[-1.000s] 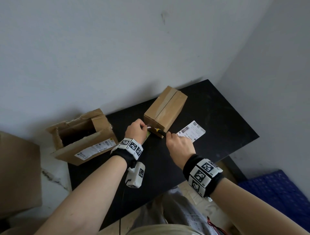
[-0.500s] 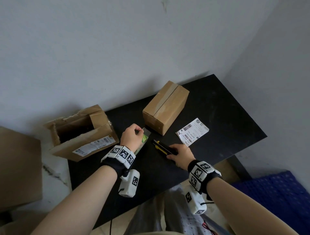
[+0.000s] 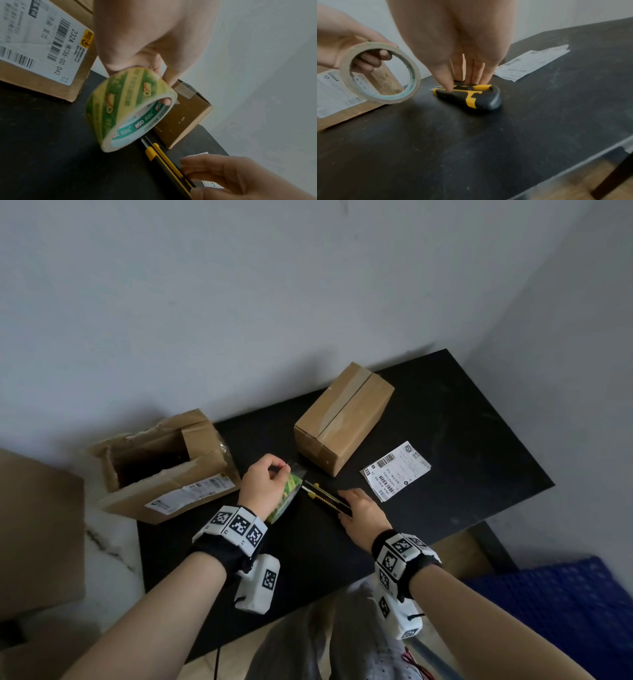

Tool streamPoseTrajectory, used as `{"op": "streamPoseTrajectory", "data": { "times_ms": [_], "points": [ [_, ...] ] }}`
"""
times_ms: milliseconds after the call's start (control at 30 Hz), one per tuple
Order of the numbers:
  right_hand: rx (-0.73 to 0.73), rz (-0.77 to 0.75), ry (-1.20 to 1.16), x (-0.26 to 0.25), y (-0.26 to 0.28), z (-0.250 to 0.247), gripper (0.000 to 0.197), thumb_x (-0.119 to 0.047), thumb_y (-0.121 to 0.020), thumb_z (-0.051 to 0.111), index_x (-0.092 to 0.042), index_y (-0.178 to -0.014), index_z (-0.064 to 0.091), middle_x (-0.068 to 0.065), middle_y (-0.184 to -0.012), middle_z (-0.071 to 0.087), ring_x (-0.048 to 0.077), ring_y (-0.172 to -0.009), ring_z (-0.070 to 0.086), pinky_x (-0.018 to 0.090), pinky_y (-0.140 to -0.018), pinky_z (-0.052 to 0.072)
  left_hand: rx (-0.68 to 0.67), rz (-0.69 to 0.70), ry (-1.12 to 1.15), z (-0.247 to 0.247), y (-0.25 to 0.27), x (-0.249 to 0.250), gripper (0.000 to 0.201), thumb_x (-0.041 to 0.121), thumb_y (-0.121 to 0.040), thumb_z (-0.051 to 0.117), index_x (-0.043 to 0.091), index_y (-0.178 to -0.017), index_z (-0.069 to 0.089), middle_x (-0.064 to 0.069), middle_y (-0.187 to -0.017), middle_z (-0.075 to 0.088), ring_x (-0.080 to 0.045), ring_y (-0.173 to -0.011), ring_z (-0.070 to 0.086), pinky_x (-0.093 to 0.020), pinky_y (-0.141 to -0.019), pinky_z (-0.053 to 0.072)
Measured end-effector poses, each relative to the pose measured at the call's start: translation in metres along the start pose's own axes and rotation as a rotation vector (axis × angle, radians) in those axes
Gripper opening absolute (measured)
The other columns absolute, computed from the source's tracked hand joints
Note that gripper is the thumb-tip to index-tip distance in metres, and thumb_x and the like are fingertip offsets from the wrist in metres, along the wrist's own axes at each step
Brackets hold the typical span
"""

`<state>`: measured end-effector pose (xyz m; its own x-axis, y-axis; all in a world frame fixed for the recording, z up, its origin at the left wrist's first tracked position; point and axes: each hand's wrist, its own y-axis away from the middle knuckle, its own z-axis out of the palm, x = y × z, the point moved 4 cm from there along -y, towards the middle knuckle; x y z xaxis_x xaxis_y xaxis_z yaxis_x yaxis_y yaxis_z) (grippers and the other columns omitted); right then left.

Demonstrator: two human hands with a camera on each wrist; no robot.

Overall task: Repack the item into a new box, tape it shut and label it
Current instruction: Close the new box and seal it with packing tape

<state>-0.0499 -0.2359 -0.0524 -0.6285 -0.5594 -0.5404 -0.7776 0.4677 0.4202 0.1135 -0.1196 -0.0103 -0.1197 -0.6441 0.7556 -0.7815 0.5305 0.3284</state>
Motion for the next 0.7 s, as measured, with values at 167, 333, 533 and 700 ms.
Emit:
{"op": "streamPoseTrajectory", "data": {
  "times_ms": [167, 333, 533, 700],
  "points": [
    [0.254, -0.347, 0.002, -0.044, 0.012, -0.039, 0.028, -0.019, -0.095, 0.050, -0.013, -0.120, 0.059, 0.003, -0.113, 0.060, 0.019, -0.098, 0.059, 0.033, -0.084, 0.050, -0.003, 0.001, 0.027, -0.005, 0.007, 0.005, 0.010, 0.022, -0.092, 0.056, 0.018, -0.100, 0.058, -0.005, -0.102, 0.062, -0.018, -0.096, 0.060, -0.034, -0.082, 0.050],
    [0.457, -0.457, 0.011, -0.078, -0.022, -0.084, 0.035, -0.023, -0.099, 0.040, -0.011, -0.127, 0.054, 0.005, -0.131, 0.055, 0.020, -0.117, 0.053, 0.035, -0.097, 0.046, 0.007, -0.004, 0.066, -0.011, 0.014, 0.007, 0.009, 0.020, -0.092, 0.055, 0.017, -0.101, 0.058, -0.004, -0.102, 0.062, -0.017, -0.096, 0.060, -0.033, -0.083, 0.050],
    [0.235, -0.348, 0.281, -0.086, -0.070, -0.081, 0.047, -0.032, -0.102, 0.030, -0.017, -0.146, 0.027, 0.001, -0.156, 0.022, 0.016, -0.145, 0.011, 0.033, -0.117, 0.005, 0.020, -0.011, 0.098, -0.017, 0.019, 0.003, 0.009, 0.020, -0.093, 0.055, 0.018, -0.101, 0.057, -0.002, -0.099, 0.062, -0.014, -0.093, 0.060, -0.032, -0.081, 0.051],
    [0.278, -0.365, 0.376, -0.080, -0.069, -0.074, 0.051, -0.036, -0.100, 0.033, -0.017, -0.147, 0.025, 0.001, -0.156, 0.020, 0.017, -0.145, 0.010, 0.027, -0.114, -0.002, 0.022, 0.011, 0.094, -0.018, 0.016, 0.002, 0.012, 0.020, -0.092, 0.055, 0.016, -0.103, 0.058, 0.000, -0.100, 0.061, -0.012, -0.095, 0.060, -0.033, -0.084, 0.052]
  ]
}}
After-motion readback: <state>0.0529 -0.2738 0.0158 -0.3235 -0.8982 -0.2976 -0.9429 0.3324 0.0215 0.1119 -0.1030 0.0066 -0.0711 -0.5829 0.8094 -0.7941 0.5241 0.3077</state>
